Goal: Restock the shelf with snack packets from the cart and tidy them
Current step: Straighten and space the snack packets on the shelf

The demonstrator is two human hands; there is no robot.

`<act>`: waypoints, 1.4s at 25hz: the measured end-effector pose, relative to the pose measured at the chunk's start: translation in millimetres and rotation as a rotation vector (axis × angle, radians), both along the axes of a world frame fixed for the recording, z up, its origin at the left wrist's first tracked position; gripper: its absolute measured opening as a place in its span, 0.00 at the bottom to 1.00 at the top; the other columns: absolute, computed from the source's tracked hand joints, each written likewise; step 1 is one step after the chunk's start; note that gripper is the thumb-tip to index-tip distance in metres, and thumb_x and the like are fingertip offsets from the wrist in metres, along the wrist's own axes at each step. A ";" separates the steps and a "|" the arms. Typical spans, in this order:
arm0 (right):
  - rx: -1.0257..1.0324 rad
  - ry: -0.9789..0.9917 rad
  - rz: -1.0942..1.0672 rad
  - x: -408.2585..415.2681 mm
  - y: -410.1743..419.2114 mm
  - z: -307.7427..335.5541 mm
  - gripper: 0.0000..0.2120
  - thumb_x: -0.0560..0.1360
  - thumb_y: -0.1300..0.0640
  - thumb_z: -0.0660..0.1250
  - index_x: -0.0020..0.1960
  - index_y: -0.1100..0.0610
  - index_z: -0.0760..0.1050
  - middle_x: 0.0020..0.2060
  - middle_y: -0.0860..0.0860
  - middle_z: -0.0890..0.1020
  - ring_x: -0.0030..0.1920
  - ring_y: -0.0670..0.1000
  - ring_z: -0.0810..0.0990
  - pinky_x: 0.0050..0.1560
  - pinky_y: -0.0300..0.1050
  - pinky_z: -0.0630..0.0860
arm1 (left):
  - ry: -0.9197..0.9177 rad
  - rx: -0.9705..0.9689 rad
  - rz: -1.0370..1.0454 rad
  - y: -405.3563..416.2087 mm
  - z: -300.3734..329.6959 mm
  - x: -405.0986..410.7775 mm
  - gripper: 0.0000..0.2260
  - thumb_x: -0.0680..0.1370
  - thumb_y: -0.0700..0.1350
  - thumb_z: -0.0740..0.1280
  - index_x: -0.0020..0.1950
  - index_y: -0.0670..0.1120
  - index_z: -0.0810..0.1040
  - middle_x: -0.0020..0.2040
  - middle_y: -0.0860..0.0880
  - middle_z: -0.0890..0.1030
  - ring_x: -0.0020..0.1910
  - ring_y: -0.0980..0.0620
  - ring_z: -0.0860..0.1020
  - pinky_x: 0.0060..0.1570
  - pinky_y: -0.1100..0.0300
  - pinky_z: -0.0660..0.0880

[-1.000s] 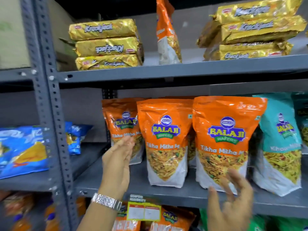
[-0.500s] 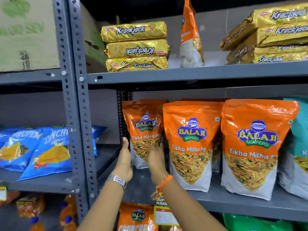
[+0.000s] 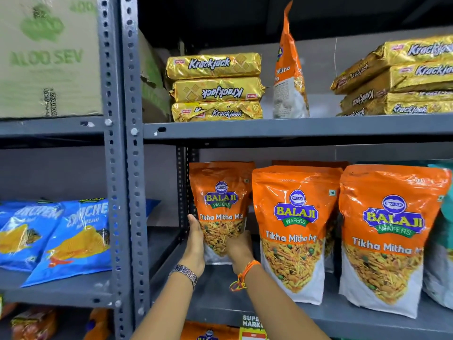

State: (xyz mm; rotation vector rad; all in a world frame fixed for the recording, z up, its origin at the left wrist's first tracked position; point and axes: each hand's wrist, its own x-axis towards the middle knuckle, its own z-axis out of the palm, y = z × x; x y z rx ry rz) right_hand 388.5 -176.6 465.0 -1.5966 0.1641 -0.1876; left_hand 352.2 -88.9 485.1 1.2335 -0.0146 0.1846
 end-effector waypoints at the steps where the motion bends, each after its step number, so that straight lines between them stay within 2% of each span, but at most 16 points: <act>1: 0.001 -0.014 -0.009 8.3 -0.3 -6.5 0.14 0.75 0.55 0.66 0.57 0.60 0.70 0.57 0.58 0.81 0.56 0.59 0.82 0.58 0.54 0.81 | -0.002 0.016 0.001 2.4 -1.0 3.6 0.33 0.78 0.70 0.41 0.70 0.55 0.70 0.63 0.47 0.81 0.57 0.50 0.80 0.52 0.56 0.75; 3: 0.003 -0.037 -0.031 5.3 -1.4 -8.2 0.18 0.72 0.53 0.65 0.60 0.59 0.71 0.57 0.58 0.81 0.56 0.59 0.82 0.56 0.57 0.82 | 0.006 0.038 -0.012 6.0 -0.5 6.5 0.37 0.77 0.72 0.41 0.73 0.54 0.70 0.67 0.46 0.79 0.63 0.47 0.79 0.56 0.54 0.75; 6: -0.017 -0.051 -0.021 -2.0 -1.3 -9.1 0.19 0.74 0.58 0.62 0.65 0.59 0.68 0.60 0.59 0.79 0.60 0.60 0.80 0.60 0.57 0.80 | 0.009 0.074 -0.010 5.4 -3.0 8.9 0.36 0.77 0.72 0.41 0.75 0.54 0.68 0.65 0.46 0.80 0.58 0.50 0.80 0.50 0.56 0.76; 8: -0.018 -0.038 -0.019 -10.4 -3.1 -4.1 0.19 0.76 0.60 0.60 0.66 0.59 0.67 0.62 0.59 0.78 0.61 0.60 0.78 0.61 0.55 0.79 | -0.017 0.053 -0.022 3.8 -2.7 7.3 0.36 0.77 0.71 0.41 0.76 0.53 0.66 0.65 0.46 0.79 0.55 0.51 0.79 0.51 0.57 0.75; 10: -0.010 -0.048 0.027 -24.3 -4.6 0.2 0.17 0.77 0.63 0.60 0.66 0.60 0.69 0.61 0.60 0.79 0.60 0.60 0.78 0.59 0.52 0.78 | -0.019 0.036 -0.033 4.5 -2.6 3.8 0.37 0.78 0.70 0.40 0.78 0.52 0.64 0.68 0.45 0.77 0.55 0.52 0.79 0.53 0.56 0.72; 12: 0.061 -0.090 0.106 -56.5 -9.2 4.9 0.15 0.76 0.67 0.60 0.60 0.58 0.74 0.57 0.59 0.81 0.58 0.59 0.79 0.54 0.48 0.77 | -0.051 0.038 -0.028 3.8 -0.8 -8.7 0.35 0.79 0.68 0.40 0.76 0.51 0.65 0.69 0.47 0.75 0.54 0.55 0.78 0.54 0.58 0.71; 14: 0.146 -0.161 0.208 -100.0 -23.1 -1.6 0.19 0.75 0.74 0.57 0.56 0.56 0.75 0.50 0.55 0.80 0.51 0.56 0.78 0.47 0.44 0.73 | -0.094 0.002 -0.042 1.5 0.3 -21.0 0.33 0.80 0.67 0.40 0.78 0.52 0.62 0.70 0.52 0.72 0.61 0.54 0.76 0.59 0.60 0.67; 15: 0.228 -0.215 0.253 -123.4 -33.5 -7.7 0.21 0.75 0.77 0.56 0.59 0.57 0.74 0.49 0.52 0.78 0.48 0.52 0.77 0.45 0.41 0.72 | -0.112 -0.014 -0.022 -1.0 1.4 -29.3 0.32 0.81 0.66 0.40 0.78 0.53 0.61 0.70 0.55 0.71 0.66 0.55 0.73 0.60 0.61 0.64; 17: 0.305 -0.305 0.146 -162.7 -59.3 -15.0 0.26 0.77 0.76 0.59 0.69 0.55 0.69 0.55 0.47 0.77 0.52 0.47 0.79 0.45 0.38 0.76 | -0.178 0.004 0.033 -7.7 -0.3 -42.3 0.22 0.83 0.62 0.45 0.71 0.55 0.67 0.62 0.60 0.73 0.63 0.59 0.73 0.60 0.64 0.62; 19: 0.247 -0.415 -0.101 -179.5 -88.2 -20.2 0.28 0.77 0.75 0.62 0.68 0.49 0.68 0.60 0.48 0.78 0.59 0.45 0.79 0.55 0.42 0.79 | -0.224 0.097 0.024 -18.1 -7.2 -46.5 0.15 0.81 0.60 0.58 0.62 0.53 0.73 0.59 0.60 0.78 0.59 0.60 0.76 0.55 0.65 0.68; 21: 0.208 -0.416 -0.254 -174.5 -117.7 -28.4 0.28 0.76 0.74 0.64 0.69 0.50 0.67 0.64 0.50 0.76 0.63 0.48 0.76 0.66 0.49 0.73 | -0.234 0.259 -0.065 -33.0 -16.4 -43.5 0.23 0.72 0.58 0.73 0.65 0.53 0.75 0.64 0.54 0.80 0.62 0.58 0.77 0.55 0.64 0.71; 24: 0.037 -0.257 -0.193 -155.0 -142.1 -41.0 0.33 0.76 0.66 0.65 0.77 0.48 0.59 0.69 0.47 0.70 0.69 0.51 0.70 0.69 0.52 0.68 | -0.196 0.460 -0.230 -62.8 -31.1 -35.1 0.39 0.63 0.55 0.82 0.71 0.52 0.70 0.66 0.54 0.78 0.65 0.56 0.76 0.64 0.57 0.75; 26: -0.025 -0.228 -0.126 -147.5 -151.2 -43.3 0.33 0.75 0.66 0.62 0.76 0.47 0.61 0.69 0.45 0.72 0.67 0.51 0.71 0.69 0.54 0.70 | -0.183 0.571 -0.266 -79.9 -39.5 -32.3 0.48 0.55 0.56 0.85 0.71 0.53 0.67 0.66 0.54 0.78 0.66 0.55 0.76 0.68 0.52 0.74; 30: -0.032 -0.176 -0.036 -148.2 -171.6 -33.1 0.31 0.78 0.71 0.57 0.78 0.54 0.60 0.69 0.46 0.70 0.69 0.50 0.68 0.68 0.50 0.67 | -0.196 0.664 -0.149 -93.6 -49.1 -31.2 0.48 0.53 0.56 0.84 0.67 0.58 0.63 0.64 0.58 0.76 0.65 0.57 0.74 0.66 0.55 0.73; 33: -0.038 -0.163 -0.005 -145.8 -174.6 -29.3 0.31 0.78 0.71 0.57 0.79 0.55 0.59 0.74 0.51 0.69 0.74 0.54 0.67 0.73 0.57 0.67 | -0.210 0.666 -0.084 -89.7 -50.7 -33.0 0.49 0.53 0.55 0.84 0.67 0.57 0.62 0.63 0.57 0.76 0.64 0.55 0.75 0.67 0.51 0.73; 35: -0.045 -0.166 0.012 -144.4 -167.5 -27.8 0.31 0.78 0.70 0.58 0.79 0.55 0.59 0.73 0.52 0.70 0.73 0.54 0.69 0.73 0.58 0.67 | -0.223 0.678 -0.057 -82.5 -49.6 -37.2 0.49 0.54 0.54 0.85 0.67 0.55 0.61 0.62 0.57 0.76 0.63 0.56 0.75 0.65 0.54 0.73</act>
